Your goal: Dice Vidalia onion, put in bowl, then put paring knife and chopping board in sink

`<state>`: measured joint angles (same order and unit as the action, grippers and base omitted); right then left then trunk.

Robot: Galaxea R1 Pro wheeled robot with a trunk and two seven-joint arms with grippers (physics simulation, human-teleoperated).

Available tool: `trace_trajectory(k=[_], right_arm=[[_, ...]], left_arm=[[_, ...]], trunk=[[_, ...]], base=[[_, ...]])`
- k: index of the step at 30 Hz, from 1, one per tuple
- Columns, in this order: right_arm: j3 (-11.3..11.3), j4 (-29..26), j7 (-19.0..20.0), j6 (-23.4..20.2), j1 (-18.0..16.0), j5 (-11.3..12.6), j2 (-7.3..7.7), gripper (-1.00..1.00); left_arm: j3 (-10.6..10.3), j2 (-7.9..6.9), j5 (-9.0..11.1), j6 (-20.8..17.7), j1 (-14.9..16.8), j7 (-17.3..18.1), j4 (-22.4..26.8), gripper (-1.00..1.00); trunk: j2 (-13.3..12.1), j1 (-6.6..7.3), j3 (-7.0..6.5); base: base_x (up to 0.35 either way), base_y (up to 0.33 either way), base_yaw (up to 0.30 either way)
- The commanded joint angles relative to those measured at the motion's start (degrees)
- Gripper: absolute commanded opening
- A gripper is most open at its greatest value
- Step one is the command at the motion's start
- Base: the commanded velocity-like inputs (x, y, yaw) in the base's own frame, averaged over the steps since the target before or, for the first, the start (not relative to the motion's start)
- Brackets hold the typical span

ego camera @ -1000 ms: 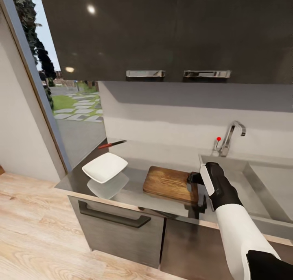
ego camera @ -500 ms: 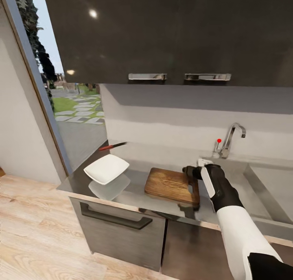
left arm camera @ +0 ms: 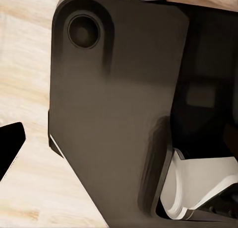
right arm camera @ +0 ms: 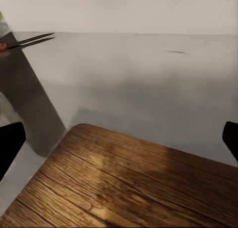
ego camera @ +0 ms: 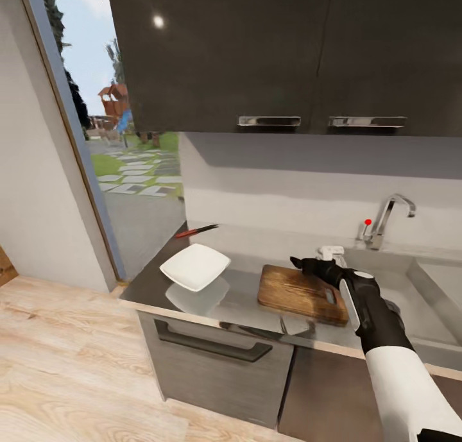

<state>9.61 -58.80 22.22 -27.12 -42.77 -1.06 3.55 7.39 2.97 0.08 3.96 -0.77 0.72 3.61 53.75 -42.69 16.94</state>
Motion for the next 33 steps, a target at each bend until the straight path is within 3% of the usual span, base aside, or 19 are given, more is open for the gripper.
trace_trajectory(k=[1, 4, 6, 11, 14, 23, 33], right_arm=[[0.46, -0.15, 0.46, -0.34, -0.02, -0.12, 0.1, 1.0], [4.35, -0.34, 0.75, -0.36, 0.03, -0.12, 0.5, 1.0], [9.15, -0.53, 0.84, -0.39, 0.04, -0.05, 0.64, 1.0], [15.03, -2.0, 1.0, -0.34, 0.05, 0.07, 0.74, 1.0], [16.05, -2.79, 1.9, -0.28, 0.05, 0.07, 0.76, 1.0], [16.22, -2.98, 4.15, -0.11, 0.05, -0.16, 0.76, 1.0], [16.23, -3.0, 4.23, -0.08, 0.05, -0.28, 0.76, 1.0]], left_arm=[[0.35, 0.02, 0.01, 0.06, -0.02, 0.07, 0.08, 1.0], [0.35, 0.0, 0.01, 0.08, -0.02, 0.07, 0.08, 1.0], [0.35, 0.01, 0.01, 0.08, -0.02, 0.07, 0.08, 1.0], [0.35, -0.02, 0.01, 0.09, -0.02, 0.07, 0.08, 1.0], [0.35, -0.01, 0.01, 0.09, -0.02, 0.07, 0.08, 1.0], [0.35, -0.07, 0.01, 0.09, -0.02, 0.07, 0.08, 1.0], [0.35, -0.07, 0.01, 0.08, -0.02, 0.07, 0.08, 1.0]], trunk=[[0.05, -0.01, 0.06], [0.05, -0.01, 0.06], [0.05, -0.01, 0.05], [0.05, -0.01, -0.2], [0.05, -0.01, -0.41], [0.05, -0.01, -0.85], [0.05, -0.01, -1.03]], base=[[0.0, 0.221, 0.0], [0.0, 0.102, 0.0], [0.0, 0.038, -0.004], [0.0, 0.014, -0.06], [0.0, 0.002, -0.162], [0.0, 0.009, -0.185], [0.0, 0.255, -0.064]])
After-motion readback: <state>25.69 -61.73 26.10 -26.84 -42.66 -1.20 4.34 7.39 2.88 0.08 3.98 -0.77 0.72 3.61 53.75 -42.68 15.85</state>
